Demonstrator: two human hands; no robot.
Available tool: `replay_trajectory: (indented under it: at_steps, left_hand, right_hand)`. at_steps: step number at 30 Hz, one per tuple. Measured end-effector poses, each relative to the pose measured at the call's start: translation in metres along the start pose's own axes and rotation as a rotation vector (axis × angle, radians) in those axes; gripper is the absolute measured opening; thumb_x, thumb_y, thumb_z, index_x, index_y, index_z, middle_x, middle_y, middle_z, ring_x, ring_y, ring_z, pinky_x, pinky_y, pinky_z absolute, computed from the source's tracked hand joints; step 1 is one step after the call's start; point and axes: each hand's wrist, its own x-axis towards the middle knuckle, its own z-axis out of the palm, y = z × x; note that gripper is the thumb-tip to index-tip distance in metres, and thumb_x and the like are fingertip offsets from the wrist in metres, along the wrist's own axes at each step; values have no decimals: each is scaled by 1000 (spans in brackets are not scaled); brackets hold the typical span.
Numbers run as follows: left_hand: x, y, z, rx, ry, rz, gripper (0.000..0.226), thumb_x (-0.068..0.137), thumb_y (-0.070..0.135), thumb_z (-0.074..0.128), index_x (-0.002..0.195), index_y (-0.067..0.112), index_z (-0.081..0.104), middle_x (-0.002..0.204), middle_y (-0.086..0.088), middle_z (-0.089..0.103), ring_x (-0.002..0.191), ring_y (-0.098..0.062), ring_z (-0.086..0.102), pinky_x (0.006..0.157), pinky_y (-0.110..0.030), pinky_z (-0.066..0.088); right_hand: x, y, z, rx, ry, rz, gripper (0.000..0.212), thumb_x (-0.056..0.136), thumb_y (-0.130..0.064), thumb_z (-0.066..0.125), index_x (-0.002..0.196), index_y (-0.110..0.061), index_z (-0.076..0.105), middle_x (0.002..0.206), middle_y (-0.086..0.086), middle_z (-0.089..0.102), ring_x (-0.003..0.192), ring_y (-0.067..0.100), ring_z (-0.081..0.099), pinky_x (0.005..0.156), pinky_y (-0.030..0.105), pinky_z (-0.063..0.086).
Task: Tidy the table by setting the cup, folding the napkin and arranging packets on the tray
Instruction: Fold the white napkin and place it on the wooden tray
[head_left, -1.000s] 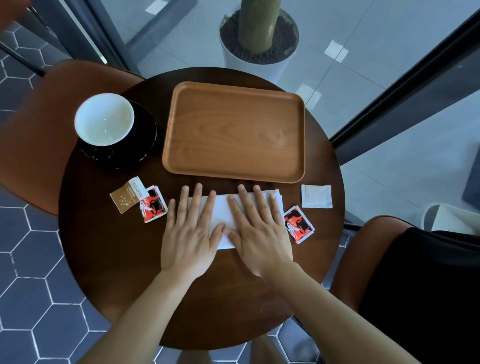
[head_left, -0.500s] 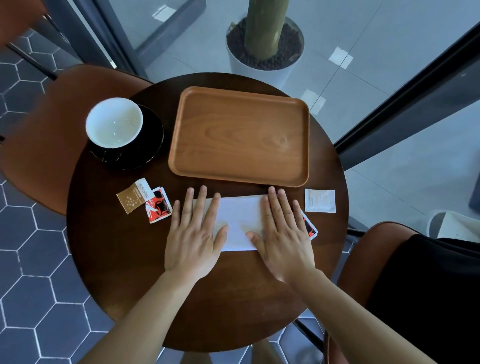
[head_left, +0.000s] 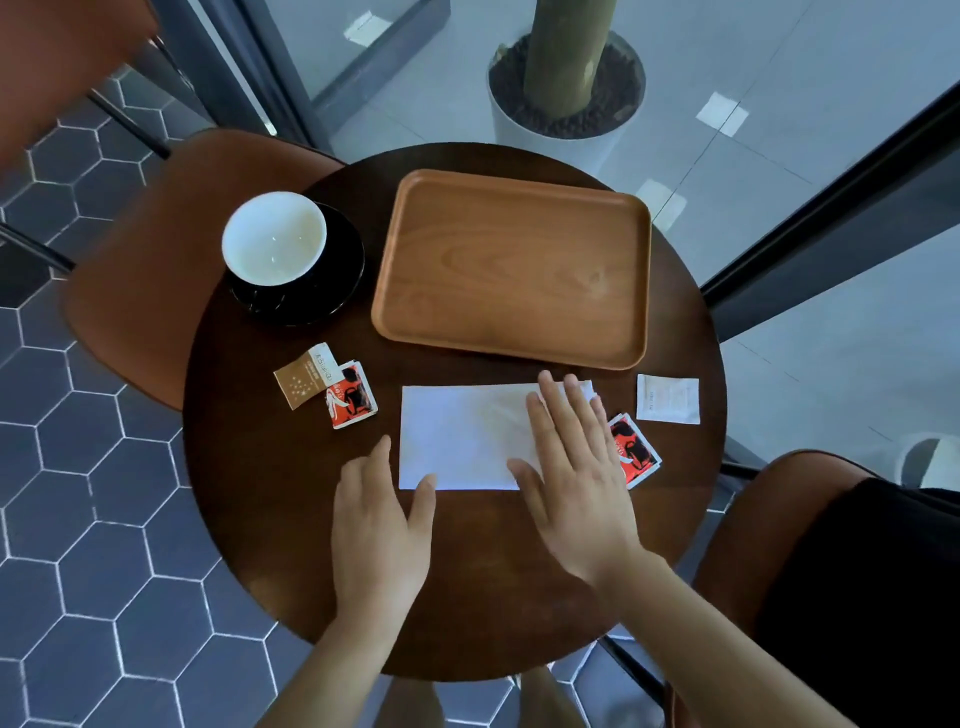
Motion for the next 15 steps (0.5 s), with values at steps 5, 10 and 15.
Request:
replay_trajectory:
  at_steps: [5,10,15]
  left_hand:
    - [11,12,-4,-123,-8,-205,57,96,42,62,144,12,51,119,-5,64,93,-12,57,78,-27,43]
    - [23,16,-6,-255,-29,-338,50,94,39,66,135,11,59,113,-5,72,111,-25,64,96,-45,52]
    - [32,13,-5,-530,-121,-507,19,94,32,69,108,20,73,85,18,63,85,-9,62,82,-43,59]
  right_hand:
    - [17,-51,-3,951,-135,421,63,99,-46,47,157,-43,24,160,-31,25,148,-11,17,118,15,18]
    - [31,-62,8,1215,-162,657,60,102,-35,54,156,-39,30,155,-24,36,137,-11,34,117,23,27]
    - [26,-57,7,1230,-149,647,58,101,-36,55,154,-42,33,154,-26,36,142,-8,32,114,21,28]
